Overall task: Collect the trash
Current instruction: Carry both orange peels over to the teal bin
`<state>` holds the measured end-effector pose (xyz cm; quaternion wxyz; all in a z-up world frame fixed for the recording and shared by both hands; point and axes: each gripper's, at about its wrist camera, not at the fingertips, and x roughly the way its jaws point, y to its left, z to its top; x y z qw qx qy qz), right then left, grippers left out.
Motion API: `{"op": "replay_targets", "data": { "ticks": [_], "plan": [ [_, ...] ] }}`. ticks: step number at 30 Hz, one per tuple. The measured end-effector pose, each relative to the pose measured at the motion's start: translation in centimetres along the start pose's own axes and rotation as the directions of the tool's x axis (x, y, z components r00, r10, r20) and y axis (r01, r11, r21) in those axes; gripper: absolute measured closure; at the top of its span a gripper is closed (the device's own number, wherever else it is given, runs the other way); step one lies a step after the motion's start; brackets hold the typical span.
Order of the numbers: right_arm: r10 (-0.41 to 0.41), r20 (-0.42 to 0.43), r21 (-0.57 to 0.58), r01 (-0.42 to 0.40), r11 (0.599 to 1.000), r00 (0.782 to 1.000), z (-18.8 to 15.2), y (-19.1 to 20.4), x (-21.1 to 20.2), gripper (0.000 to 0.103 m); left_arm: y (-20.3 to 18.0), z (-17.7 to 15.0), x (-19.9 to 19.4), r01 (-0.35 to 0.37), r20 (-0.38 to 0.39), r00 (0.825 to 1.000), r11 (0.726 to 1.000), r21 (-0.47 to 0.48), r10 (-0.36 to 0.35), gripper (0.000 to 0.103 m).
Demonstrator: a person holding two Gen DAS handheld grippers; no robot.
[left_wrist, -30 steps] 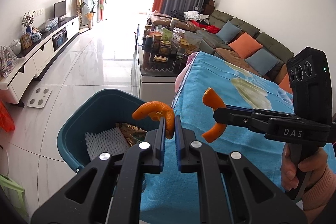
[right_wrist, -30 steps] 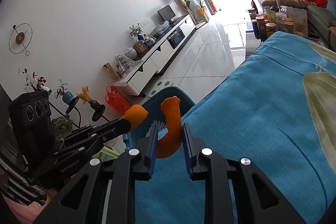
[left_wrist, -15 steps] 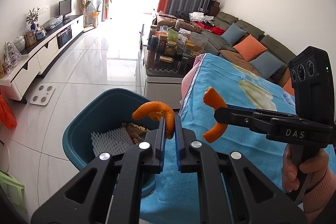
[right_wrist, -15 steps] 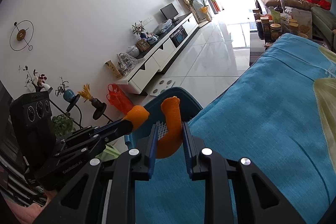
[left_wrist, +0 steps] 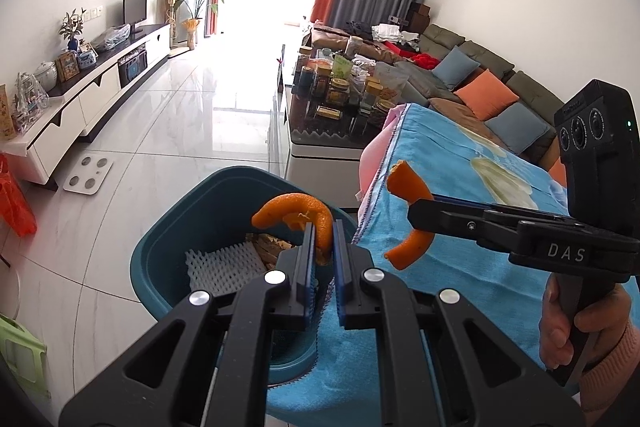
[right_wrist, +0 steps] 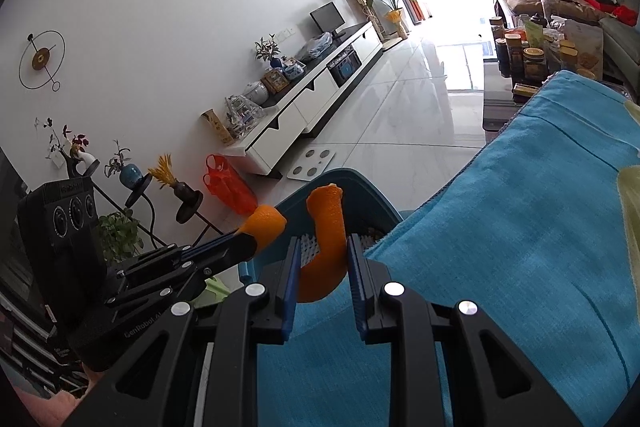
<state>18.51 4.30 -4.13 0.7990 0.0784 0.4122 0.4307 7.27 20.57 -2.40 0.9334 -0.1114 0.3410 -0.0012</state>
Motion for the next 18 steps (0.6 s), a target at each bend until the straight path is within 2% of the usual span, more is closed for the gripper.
{"op": "replay_targets", "data": {
  "ticks": [18],
  "plan": [
    [0.000, -0.030, -0.022, 0.000, 1.000, 1.000, 0.6, 1.4, 1.8, 0.082, 1.0, 0.1, 0.5, -0.027, -0.006, 1.000, 0.999, -0.023, 0.027, 0.094]
  ]
}}
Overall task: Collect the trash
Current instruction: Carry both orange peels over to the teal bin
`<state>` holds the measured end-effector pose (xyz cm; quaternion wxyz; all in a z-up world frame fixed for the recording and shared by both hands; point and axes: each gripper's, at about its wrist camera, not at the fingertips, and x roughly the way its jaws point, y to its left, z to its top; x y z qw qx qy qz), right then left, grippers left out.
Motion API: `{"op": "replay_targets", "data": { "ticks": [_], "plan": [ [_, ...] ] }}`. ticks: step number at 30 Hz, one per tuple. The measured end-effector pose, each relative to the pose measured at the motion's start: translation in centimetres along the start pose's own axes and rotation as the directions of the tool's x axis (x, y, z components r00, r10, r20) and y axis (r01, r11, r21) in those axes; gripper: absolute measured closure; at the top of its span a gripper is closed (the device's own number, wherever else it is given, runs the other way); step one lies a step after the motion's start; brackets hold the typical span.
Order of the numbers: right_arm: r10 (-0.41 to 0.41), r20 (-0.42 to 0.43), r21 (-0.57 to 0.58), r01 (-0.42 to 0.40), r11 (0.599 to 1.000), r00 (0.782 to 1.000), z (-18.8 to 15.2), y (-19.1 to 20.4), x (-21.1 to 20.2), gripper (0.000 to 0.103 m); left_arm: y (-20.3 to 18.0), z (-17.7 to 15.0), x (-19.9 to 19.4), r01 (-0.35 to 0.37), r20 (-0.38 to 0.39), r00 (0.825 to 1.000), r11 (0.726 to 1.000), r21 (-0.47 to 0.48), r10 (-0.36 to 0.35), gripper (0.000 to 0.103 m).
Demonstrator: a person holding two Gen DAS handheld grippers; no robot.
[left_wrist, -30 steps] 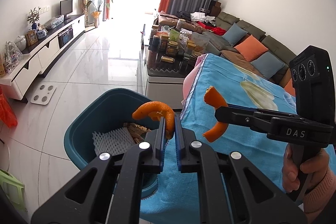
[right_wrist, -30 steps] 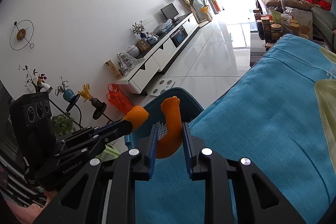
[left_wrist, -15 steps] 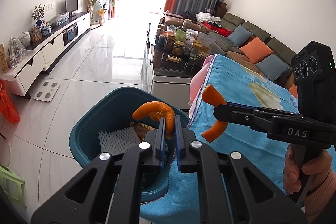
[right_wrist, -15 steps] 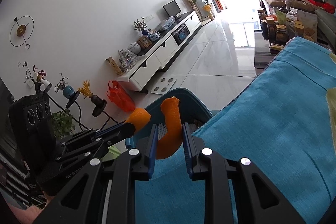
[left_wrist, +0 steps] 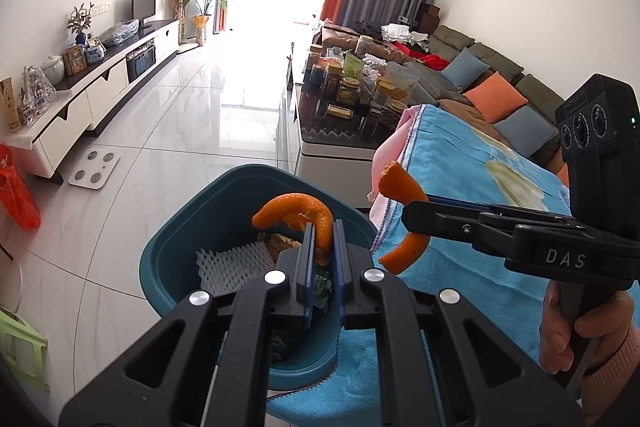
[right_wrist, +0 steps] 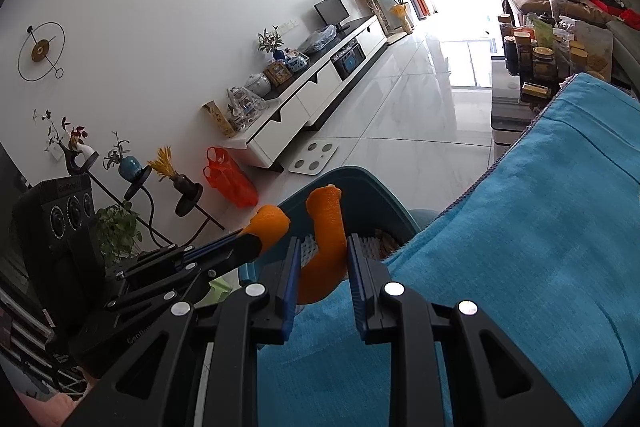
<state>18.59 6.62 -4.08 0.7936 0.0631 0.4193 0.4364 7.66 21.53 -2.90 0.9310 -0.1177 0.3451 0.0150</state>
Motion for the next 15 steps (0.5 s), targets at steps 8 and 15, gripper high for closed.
{"op": "replay_targets", "data": {
  "ticks": [8, 15],
  "plan": [
    [-0.008, -0.020, -0.012, 0.008, 1.000, 1.000, 0.5, 0.4, 1.1, 0.082, 0.5, 0.0, 0.5, -0.010, -0.008, 1.000, 1.000, -0.010, 0.010, 0.094],
    [-0.019, -0.039, -0.021, 0.019, 1.000, 0.999, 0.7, 0.8, 2.2, 0.082, 1.1, -0.1, 1.0, -0.017, -0.018, 1.000, 1.000, -0.018, 0.017, 0.094]
  ]
}}
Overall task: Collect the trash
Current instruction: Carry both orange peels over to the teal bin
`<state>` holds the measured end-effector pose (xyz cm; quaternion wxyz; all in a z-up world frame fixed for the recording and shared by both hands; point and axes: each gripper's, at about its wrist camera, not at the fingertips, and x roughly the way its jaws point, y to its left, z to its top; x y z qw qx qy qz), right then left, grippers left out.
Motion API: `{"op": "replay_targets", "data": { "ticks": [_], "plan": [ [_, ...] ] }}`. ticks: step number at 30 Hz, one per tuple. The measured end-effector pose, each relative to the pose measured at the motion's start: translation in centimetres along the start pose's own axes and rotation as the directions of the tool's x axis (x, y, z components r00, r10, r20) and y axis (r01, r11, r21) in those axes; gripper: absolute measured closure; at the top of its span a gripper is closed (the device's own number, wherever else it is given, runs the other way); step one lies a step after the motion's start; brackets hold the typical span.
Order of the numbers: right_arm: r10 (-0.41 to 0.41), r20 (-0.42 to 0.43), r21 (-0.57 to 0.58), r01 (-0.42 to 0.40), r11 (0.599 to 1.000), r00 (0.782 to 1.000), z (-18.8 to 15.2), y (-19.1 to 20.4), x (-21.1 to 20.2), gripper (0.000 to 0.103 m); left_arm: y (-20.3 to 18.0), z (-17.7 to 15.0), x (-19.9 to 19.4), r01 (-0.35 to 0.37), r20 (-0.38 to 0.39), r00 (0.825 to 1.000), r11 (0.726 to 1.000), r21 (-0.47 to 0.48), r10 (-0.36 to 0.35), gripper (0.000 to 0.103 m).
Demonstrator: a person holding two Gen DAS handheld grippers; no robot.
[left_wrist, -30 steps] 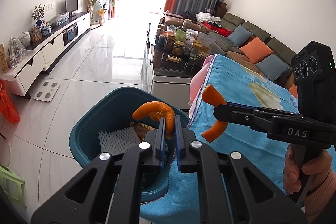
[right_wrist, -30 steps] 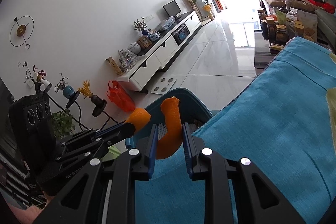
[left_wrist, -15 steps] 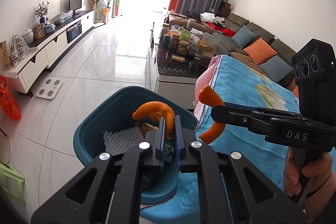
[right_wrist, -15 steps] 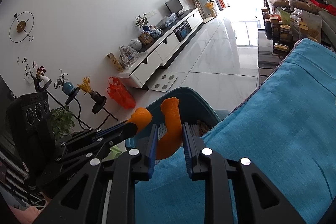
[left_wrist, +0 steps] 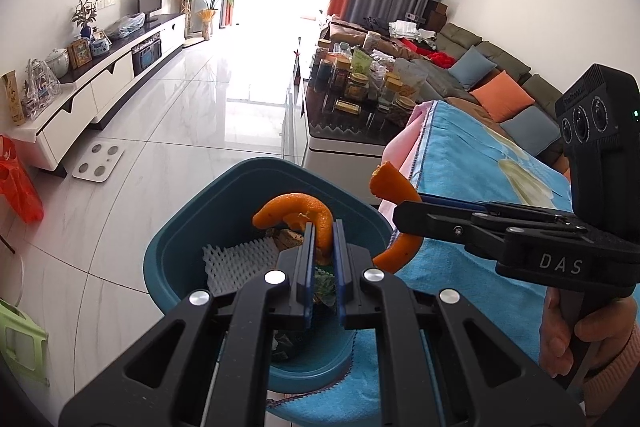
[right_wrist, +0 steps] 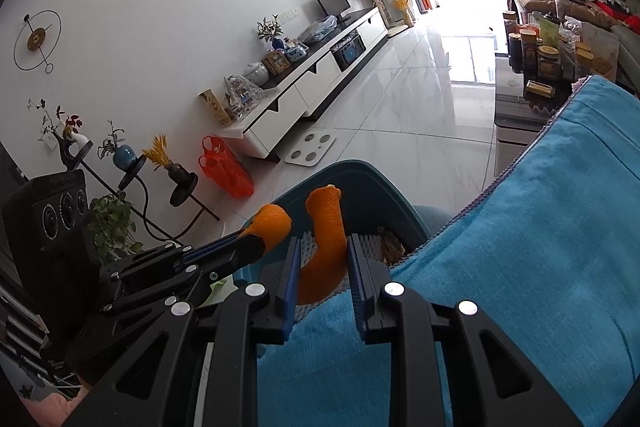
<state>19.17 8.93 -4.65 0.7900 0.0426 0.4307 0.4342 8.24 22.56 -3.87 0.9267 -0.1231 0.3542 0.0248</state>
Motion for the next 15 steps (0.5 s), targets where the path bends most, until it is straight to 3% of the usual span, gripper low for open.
{"op": "replay_targets", "data": {
  "ticks": [15],
  "plan": [
    [-0.028, -0.045, -0.008, 0.028, 1.000, 0.999, 0.5, 0.7, 2.3, 0.082, 0.7, -0.3, 1.1, -0.017, -0.023, 1.000, 1.000, -0.017, 0.016, 0.094]
  ]
}}
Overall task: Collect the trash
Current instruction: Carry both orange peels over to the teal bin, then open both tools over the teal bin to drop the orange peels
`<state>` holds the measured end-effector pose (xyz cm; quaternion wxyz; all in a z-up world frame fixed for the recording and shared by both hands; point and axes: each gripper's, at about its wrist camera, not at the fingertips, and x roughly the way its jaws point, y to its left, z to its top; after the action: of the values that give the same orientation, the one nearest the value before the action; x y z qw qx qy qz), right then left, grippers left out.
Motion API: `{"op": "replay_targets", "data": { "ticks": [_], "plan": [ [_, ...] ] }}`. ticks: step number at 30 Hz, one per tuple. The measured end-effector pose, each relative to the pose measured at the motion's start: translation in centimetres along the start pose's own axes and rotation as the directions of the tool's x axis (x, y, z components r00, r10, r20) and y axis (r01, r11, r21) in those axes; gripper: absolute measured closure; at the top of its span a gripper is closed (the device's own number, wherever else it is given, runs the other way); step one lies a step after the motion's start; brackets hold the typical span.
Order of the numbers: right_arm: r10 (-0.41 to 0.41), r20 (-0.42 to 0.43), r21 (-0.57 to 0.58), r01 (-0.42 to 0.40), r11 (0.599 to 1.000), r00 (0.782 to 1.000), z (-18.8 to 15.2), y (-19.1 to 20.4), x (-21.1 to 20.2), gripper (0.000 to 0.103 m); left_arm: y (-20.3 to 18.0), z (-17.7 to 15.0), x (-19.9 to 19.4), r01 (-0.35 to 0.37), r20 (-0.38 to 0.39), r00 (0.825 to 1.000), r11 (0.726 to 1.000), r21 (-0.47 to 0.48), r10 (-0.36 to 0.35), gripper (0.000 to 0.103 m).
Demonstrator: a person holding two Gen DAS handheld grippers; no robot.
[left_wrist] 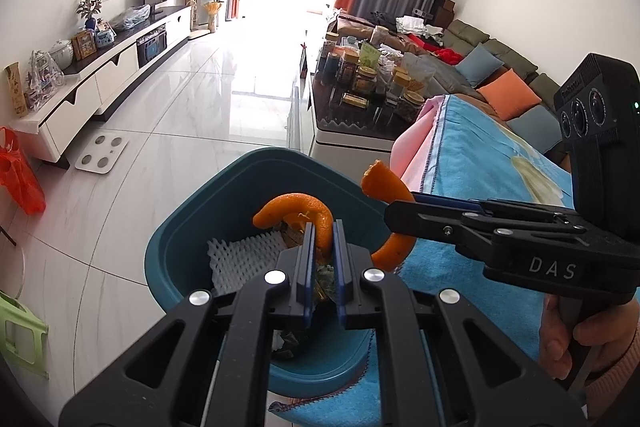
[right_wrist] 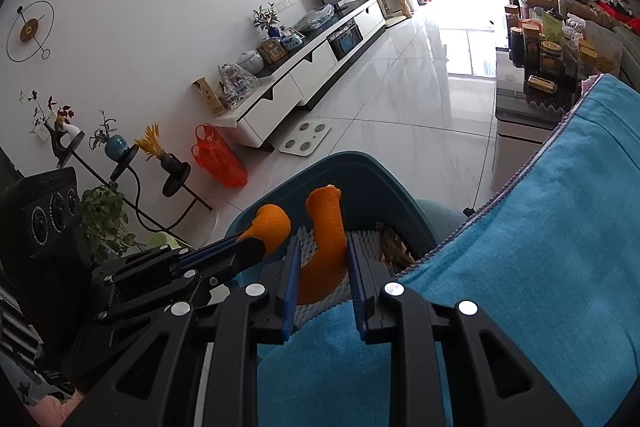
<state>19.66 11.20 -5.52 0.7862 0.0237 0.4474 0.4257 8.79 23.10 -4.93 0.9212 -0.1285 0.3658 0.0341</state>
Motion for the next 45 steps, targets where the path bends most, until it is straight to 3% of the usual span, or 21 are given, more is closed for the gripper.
{"op": "replay_targets", "data": {
  "ticks": [35, 41, 43, 45],
  "plan": [
    [-0.030, -0.050, 0.001, 0.031, 1.000, 0.998, 0.5, 0.4, 2.6, 0.081, 1.3, -0.5, 3.3, -0.010, -0.075, 0.997, 0.999, -0.043, 0.007, 0.093],
    [-0.029, -0.032, 0.015, 0.029, 0.999, 0.999, 0.0, -0.1, 1.7, 0.080, 1.6, -0.7, 3.6, -0.016, -0.086, 0.996, 0.998, -0.054, 0.011, 0.067],
    [-0.023, -0.025, 0.018, 0.023, 1.000, 0.999, -0.2, -0.3, 1.3, 0.075, 1.6, -0.8, 3.4, -0.015, -0.083, 0.997, 0.998, -0.053, 0.010, 0.059],
    [-0.016, -0.012, 0.023, 0.016, 1.000, 1.000, -0.5, -0.6, 0.8, 0.064, 1.5, -0.9, 2.9, -0.020, -0.071, 0.997, 0.998, -0.059, 0.016, 0.041]
  ]
}}
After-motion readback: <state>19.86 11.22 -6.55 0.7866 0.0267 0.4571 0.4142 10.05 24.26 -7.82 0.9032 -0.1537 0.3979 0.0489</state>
